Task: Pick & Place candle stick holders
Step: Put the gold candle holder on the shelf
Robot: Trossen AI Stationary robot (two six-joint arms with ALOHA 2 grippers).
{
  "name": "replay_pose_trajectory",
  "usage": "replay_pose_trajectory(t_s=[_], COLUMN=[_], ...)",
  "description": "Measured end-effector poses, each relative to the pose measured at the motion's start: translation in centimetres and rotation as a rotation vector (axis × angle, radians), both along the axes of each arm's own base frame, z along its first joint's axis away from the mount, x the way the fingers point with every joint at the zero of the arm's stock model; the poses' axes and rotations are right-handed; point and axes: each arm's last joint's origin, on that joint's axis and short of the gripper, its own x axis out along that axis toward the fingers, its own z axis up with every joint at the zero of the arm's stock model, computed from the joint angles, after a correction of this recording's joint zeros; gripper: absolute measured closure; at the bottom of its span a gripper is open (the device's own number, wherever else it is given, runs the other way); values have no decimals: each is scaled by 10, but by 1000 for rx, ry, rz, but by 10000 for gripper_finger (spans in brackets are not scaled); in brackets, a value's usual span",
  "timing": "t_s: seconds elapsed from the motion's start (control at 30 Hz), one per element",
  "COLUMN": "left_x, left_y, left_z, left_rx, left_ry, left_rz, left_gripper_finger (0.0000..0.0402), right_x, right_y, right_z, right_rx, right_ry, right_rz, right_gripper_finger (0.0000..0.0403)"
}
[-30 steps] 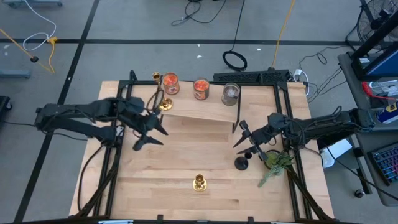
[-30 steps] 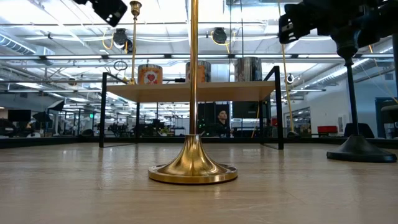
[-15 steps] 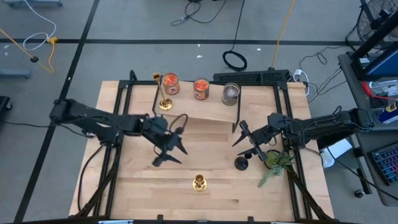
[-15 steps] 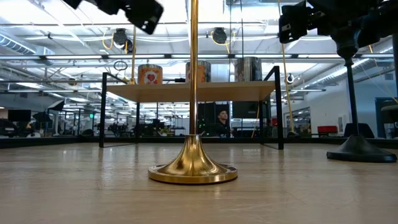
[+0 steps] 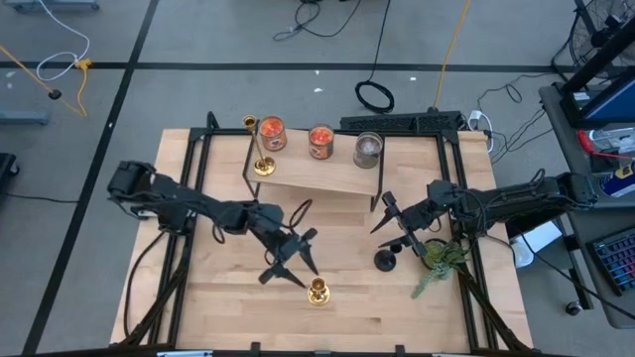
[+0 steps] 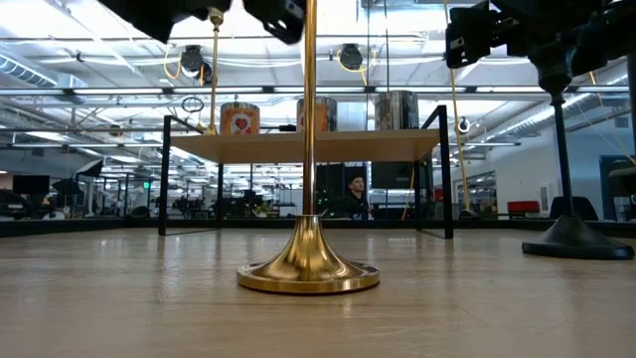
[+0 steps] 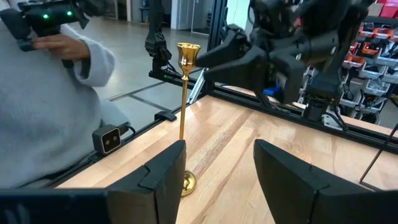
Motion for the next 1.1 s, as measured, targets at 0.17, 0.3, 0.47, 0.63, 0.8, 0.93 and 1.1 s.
replay_pose_trajectory(t_s=[0.17, 0.3, 0.47, 0.63, 0.8, 0.93, 1.1], left_x=[21, 32, 35, 34, 34, 35, 30], left_y=[-2, -7, -17, -19, -19, -18, -14], left_z=[-18, -28, -29, -28, -28, -27, -12], left_rx=[-46, -48, -48, -28, -3, 7, 1], left_ry=[93, 123, 107, 91, 73, 52, 49], left_rz=[91, 94, 67, 101, 93, 105, 194], left_gripper_finger=[188, 188, 188, 219, 310, 382, 371], right_x=[0, 2, 5, 9, 12, 13, 14], right_y=[0, 0, 0, 0, 0, 0, 0], right_z=[0, -1, -3, -3, -5, -7, -7], right_rx=[-12, -76, -182, -204, -205, -205, -184], right_ry=[-10, -43, -101, -142, -139, -138, -125], right_rz=[1, 5, 13, 12, 12, 12, 11], right_gripper_finger=[218, 218, 218, 218, 218, 218, 218])
